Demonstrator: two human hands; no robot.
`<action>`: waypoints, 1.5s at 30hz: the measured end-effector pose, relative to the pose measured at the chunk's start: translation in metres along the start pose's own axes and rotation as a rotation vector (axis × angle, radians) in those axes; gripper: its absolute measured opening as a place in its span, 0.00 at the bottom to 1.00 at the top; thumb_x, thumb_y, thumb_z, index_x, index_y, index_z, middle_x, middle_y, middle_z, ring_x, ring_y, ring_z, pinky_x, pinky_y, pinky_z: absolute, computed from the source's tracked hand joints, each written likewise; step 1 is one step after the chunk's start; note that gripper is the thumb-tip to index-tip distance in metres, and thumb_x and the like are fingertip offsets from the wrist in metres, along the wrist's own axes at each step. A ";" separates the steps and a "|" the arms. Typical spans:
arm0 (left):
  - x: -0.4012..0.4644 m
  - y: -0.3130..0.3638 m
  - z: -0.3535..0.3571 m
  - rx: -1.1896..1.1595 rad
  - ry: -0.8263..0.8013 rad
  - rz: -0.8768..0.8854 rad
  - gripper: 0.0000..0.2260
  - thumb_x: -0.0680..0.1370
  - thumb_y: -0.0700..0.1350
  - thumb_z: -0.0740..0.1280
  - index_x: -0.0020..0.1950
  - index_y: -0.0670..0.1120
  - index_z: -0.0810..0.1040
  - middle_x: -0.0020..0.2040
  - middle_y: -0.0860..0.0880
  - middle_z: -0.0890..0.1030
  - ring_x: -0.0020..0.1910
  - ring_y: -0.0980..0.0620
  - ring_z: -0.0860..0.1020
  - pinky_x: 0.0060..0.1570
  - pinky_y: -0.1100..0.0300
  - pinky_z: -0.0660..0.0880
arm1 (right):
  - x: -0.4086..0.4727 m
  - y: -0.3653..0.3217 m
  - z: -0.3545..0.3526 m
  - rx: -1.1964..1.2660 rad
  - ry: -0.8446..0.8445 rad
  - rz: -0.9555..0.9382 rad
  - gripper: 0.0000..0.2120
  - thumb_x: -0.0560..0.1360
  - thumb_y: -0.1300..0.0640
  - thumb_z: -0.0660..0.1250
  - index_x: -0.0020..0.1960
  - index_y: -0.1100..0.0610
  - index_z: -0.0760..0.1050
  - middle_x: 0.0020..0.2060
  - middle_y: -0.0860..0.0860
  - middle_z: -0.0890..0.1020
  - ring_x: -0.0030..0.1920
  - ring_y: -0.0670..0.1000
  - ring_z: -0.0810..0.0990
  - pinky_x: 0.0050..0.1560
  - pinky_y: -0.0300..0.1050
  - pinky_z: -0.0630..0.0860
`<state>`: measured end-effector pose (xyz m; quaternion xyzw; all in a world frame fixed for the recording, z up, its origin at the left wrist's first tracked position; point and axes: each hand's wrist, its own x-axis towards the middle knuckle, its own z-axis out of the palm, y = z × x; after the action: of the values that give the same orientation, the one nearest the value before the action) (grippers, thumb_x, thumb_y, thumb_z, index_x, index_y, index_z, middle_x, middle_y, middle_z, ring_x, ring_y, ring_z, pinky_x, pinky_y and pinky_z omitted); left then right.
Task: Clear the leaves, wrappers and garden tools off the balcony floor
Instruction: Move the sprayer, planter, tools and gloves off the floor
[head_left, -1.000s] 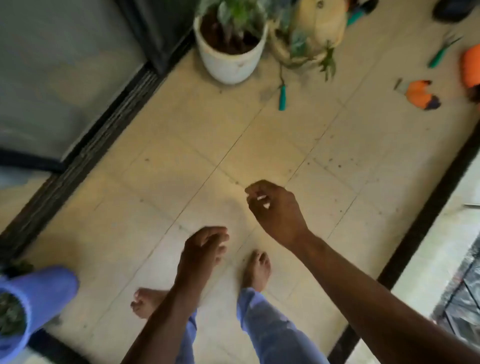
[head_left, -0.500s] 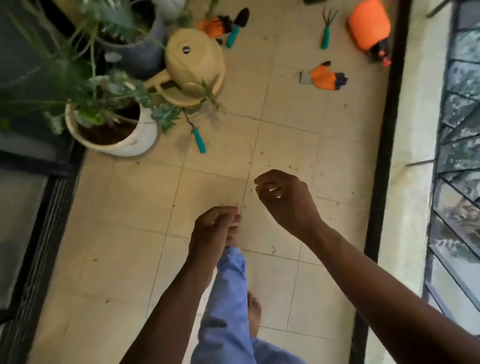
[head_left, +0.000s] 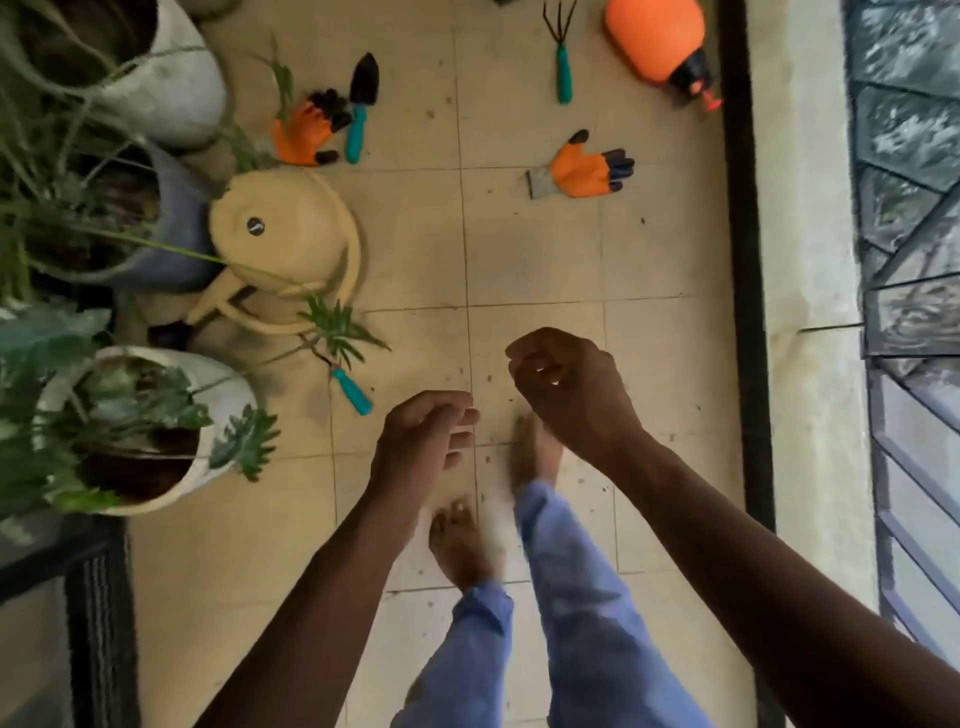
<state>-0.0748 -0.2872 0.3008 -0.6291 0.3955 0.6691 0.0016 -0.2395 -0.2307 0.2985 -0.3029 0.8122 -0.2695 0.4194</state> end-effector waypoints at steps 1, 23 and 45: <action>0.012 0.008 0.003 0.012 -0.001 -0.014 0.10 0.84 0.44 0.62 0.57 0.50 0.83 0.51 0.52 0.87 0.53 0.50 0.85 0.61 0.49 0.79 | 0.015 0.000 -0.001 -0.002 -0.006 0.011 0.09 0.77 0.60 0.67 0.54 0.52 0.83 0.45 0.44 0.86 0.43 0.40 0.83 0.44 0.31 0.75; 0.243 0.090 -0.071 -0.424 0.187 -0.341 0.10 0.86 0.47 0.60 0.61 0.45 0.78 0.56 0.47 0.80 0.55 0.46 0.79 0.55 0.52 0.76 | 0.319 -0.067 0.141 -0.879 -0.662 -0.439 0.18 0.78 0.53 0.64 0.68 0.50 0.74 0.61 0.53 0.81 0.64 0.57 0.77 0.59 0.50 0.78; 0.427 -0.026 -0.147 -1.410 0.543 -0.535 0.12 0.84 0.39 0.59 0.63 0.38 0.77 0.58 0.42 0.79 0.66 0.45 0.79 0.67 0.49 0.76 | 0.403 0.009 0.293 -1.487 -0.783 -1.485 0.25 0.81 0.62 0.58 0.77 0.65 0.60 0.68 0.63 0.73 0.68 0.64 0.71 0.74 0.58 0.64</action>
<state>-0.0273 -0.5586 -0.0579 -0.6963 -0.2981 0.5619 -0.3325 -0.1819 -0.5683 -0.0637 -0.9512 0.2015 0.2132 0.0959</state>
